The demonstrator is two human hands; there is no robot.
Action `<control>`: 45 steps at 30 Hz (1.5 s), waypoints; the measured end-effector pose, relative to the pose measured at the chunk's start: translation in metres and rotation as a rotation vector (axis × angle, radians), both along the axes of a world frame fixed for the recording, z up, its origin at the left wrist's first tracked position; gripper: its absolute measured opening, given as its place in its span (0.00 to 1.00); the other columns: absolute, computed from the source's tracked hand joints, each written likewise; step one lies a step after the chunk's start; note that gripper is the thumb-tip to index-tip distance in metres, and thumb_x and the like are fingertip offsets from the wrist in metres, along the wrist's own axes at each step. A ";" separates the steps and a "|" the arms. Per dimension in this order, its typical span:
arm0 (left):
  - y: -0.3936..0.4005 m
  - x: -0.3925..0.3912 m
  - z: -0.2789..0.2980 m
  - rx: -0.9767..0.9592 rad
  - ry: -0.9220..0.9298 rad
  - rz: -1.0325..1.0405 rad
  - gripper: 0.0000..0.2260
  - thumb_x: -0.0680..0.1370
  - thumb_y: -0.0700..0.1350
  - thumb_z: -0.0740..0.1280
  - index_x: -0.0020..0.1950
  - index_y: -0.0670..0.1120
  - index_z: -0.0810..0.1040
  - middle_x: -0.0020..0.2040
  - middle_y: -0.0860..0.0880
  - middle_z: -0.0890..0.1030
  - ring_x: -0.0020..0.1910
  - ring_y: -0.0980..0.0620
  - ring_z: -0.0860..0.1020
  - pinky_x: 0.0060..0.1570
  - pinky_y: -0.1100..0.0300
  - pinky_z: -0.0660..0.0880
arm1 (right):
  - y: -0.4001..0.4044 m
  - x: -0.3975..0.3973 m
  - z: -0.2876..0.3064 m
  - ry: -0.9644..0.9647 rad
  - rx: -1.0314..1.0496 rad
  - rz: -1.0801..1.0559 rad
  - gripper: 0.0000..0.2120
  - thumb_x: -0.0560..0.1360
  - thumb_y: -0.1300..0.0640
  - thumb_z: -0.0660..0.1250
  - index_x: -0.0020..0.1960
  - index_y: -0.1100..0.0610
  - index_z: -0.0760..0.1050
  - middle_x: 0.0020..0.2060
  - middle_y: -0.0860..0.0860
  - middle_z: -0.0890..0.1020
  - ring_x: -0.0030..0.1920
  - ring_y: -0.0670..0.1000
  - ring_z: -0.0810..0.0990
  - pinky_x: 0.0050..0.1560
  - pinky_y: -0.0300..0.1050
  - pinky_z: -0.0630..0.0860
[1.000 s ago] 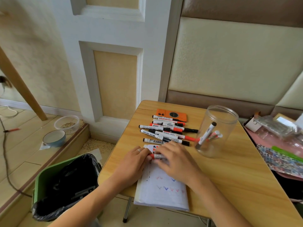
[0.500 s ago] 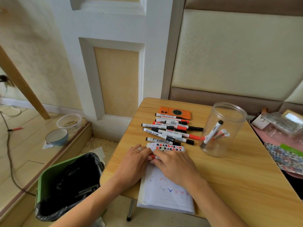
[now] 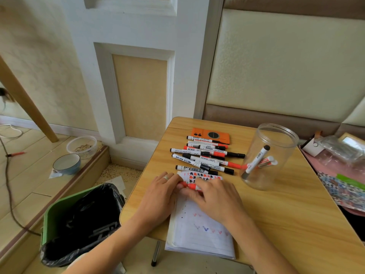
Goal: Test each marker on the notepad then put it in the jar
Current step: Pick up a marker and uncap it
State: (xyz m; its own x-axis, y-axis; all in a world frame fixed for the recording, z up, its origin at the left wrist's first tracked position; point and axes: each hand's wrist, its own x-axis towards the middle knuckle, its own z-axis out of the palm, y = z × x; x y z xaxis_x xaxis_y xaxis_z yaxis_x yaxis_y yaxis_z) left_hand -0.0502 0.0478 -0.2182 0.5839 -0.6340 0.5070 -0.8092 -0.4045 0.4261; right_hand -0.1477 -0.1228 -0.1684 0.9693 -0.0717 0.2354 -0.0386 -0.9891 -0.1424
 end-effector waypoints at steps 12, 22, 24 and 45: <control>0.001 0.002 -0.003 0.038 0.083 -0.040 0.08 0.81 0.56 0.63 0.54 0.54 0.74 0.61 0.58 0.70 0.62 0.58 0.68 0.62 0.58 0.70 | -0.005 -0.005 -0.005 -0.104 1.158 -0.193 0.12 0.83 0.59 0.65 0.63 0.45 0.72 0.47 0.53 0.84 0.32 0.54 0.84 0.33 0.48 0.82; -0.002 0.003 -0.008 0.187 0.118 -0.086 0.18 0.78 0.55 0.61 0.68 0.58 0.68 0.70 0.58 0.66 0.70 0.58 0.63 0.72 0.54 0.60 | -0.012 -0.003 -0.007 -0.277 1.695 -0.153 0.13 0.83 0.68 0.62 0.61 0.58 0.80 0.46 0.60 0.86 0.41 0.58 0.85 0.39 0.45 0.82; -0.003 0.003 -0.007 0.217 0.119 -0.096 0.20 0.79 0.56 0.59 0.71 0.60 0.66 0.73 0.58 0.63 0.73 0.58 0.60 0.74 0.55 0.55 | -0.011 -0.004 -0.011 -0.275 1.551 -0.172 0.05 0.82 0.62 0.67 0.57 0.60 0.80 0.36 0.56 0.81 0.35 0.55 0.80 0.30 0.41 0.75; -0.003 0.002 -0.004 0.336 0.110 -0.077 0.25 0.78 0.71 0.56 0.73 0.68 0.62 0.78 0.54 0.55 0.78 0.53 0.52 0.75 0.50 0.54 | -0.002 -0.003 -0.017 -0.224 1.132 -0.273 0.08 0.81 0.54 0.70 0.44 0.54 0.75 0.31 0.57 0.82 0.23 0.57 0.79 0.22 0.42 0.71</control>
